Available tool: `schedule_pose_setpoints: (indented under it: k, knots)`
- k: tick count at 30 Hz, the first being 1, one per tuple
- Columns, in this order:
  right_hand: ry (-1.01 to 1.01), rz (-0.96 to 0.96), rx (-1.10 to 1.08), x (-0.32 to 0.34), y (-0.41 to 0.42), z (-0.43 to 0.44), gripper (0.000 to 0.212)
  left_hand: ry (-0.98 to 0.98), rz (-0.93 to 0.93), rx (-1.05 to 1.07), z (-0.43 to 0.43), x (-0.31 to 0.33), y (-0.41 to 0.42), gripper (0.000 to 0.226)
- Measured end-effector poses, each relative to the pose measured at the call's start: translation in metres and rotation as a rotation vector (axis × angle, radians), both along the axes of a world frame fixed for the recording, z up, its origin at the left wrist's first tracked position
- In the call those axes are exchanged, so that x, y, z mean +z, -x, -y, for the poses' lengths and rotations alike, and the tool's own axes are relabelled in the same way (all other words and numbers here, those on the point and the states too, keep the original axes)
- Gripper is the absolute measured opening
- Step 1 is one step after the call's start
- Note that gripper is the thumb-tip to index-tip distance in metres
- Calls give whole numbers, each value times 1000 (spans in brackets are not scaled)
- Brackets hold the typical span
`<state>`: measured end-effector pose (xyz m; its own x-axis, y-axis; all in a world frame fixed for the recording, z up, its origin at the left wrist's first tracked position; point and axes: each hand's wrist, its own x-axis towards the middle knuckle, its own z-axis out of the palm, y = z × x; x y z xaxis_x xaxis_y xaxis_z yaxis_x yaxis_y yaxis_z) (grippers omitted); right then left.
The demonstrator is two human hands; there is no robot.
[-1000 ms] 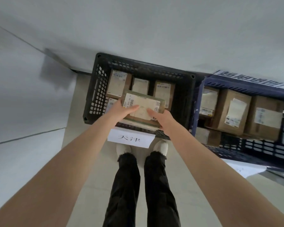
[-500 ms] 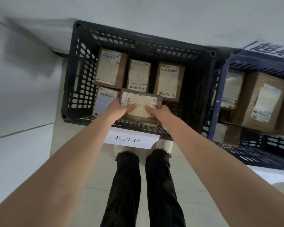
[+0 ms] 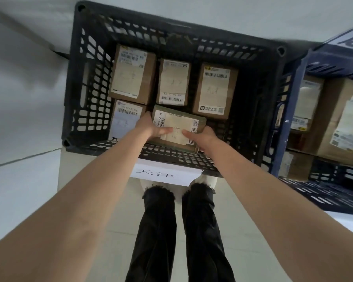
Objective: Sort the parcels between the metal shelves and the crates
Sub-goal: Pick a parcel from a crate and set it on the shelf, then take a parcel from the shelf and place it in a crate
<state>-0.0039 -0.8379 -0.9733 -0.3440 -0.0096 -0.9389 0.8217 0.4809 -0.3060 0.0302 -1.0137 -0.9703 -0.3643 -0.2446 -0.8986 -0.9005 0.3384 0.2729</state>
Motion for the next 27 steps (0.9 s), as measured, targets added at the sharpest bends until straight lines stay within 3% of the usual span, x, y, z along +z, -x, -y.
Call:
schedule_pose_setpoints:
  k: [3,9,16,22,27]
  knots:
    - [-34,-8,12,-1,1,2,57,67,-26,-28,-5,-5,-1,81]
    - [-99,-28,28,-1,1,6,58,125,-18,-10,-11,-7,-2,92]
    - [-7,90,8,1,4,6,82,198,-25,-30,-19,10,10,97]
    - [-104,52,102,32,9,10,88,318,-109,-107,-34,31,9,108]
    - [-120,-33,221,71,17,5,89,383,-169,-208,-31,64,8,93]
